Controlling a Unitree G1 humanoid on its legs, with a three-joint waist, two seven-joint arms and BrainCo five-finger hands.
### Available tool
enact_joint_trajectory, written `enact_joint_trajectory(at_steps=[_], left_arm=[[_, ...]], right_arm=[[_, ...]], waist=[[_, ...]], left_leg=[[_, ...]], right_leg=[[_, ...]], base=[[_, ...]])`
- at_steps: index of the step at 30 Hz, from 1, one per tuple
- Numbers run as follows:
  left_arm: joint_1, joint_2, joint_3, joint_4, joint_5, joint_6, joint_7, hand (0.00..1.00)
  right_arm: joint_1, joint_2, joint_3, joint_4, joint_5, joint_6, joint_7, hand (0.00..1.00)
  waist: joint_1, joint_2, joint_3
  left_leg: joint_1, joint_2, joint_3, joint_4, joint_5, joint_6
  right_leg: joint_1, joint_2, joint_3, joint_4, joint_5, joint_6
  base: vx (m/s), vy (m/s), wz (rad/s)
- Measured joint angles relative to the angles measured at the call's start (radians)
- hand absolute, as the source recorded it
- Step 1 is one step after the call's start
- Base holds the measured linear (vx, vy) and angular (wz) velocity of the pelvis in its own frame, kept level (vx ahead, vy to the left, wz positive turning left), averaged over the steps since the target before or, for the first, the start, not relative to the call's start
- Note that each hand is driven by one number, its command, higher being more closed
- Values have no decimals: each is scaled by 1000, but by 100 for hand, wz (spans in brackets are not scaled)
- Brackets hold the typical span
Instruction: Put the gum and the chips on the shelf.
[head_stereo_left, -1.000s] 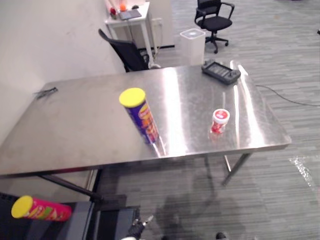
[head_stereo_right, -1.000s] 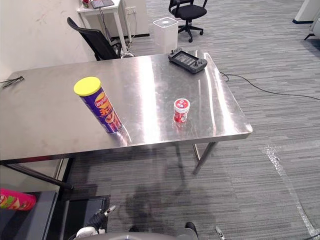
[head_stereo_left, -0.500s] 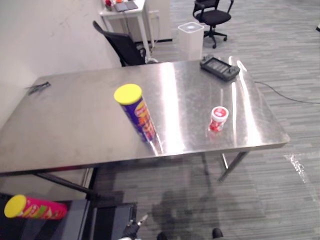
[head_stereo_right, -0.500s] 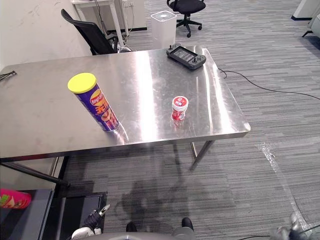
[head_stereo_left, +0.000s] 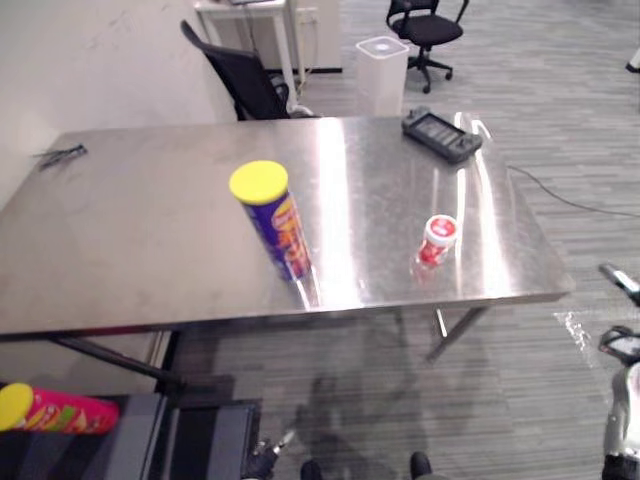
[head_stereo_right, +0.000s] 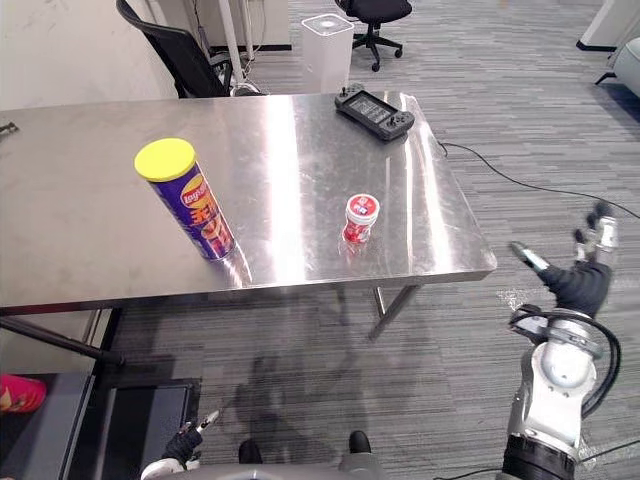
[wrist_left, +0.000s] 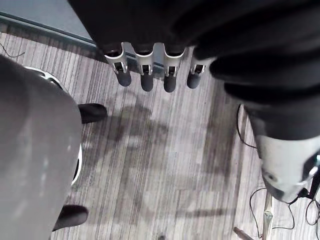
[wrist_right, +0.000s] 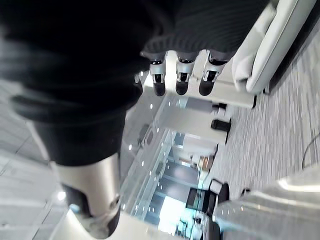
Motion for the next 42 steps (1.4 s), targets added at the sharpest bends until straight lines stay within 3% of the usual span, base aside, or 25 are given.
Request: enact_joint_trajectory(at_steps=[5, 12, 21, 23, 32, 42], left_arm=[[0, 1, 0, 0, 0, 0, -5, 0], [-2, 1, -7, 3, 1, 0, -5, 0], [-5, 3, -28, -2, 1, 0, -4, 0], [-7, 3, -31, -5, 1, 0, -4, 0], [-7, 3, -43, -20, 1, 12, 1, 0], [-13, 2, -47, -26, 0, 19, 7, 0]], right_arm=[[35, 0, 119, 0, 17, 0, 95, 0], [30, -6, 204, 5, 34, 1, 114, 0], [-109, -11, 317, 172, 50, 8, 93, 0], [-148, -11, 323, 211, 48, 10, 75, 0], [-284, -9, 351, 387, 47, 27, 22, 0], [-353, -1, 351, 472, 45, 47, 0, 0]], waist=[[19, -2, -1], [24, 0, -2], [38, -3, -4], [54, -2, -4], [59, -2, -4], [77, 2, 1]], left_leg=[[-2, -16, -5, -1, 9, 11], [-5, -19, -47, -8, 34, 9], [-20, -13, -75, -8, 45, 8], [-21, -13, -77, -8, 45, 8], [-19, -13, -88, -8, 45, 7], [-16, -14, -96, -9, 45, 7]], right_leg=[[3, -17, -26, -6, 1, 0], [25, -23, -80, -13, -24, -5], [33, -17, -106, -17, -23, -6], [36, -16, -108, -18, -22, -5], [53, -15, -126, -30, -22, -5], [63, -16, -134, -36, -22, -6]], base=[[-55, -9, 3], [-84, -43, 16], [-20, -14, 10], [45, -8, 2], [20, -8, 5], [1, -2, 2]])
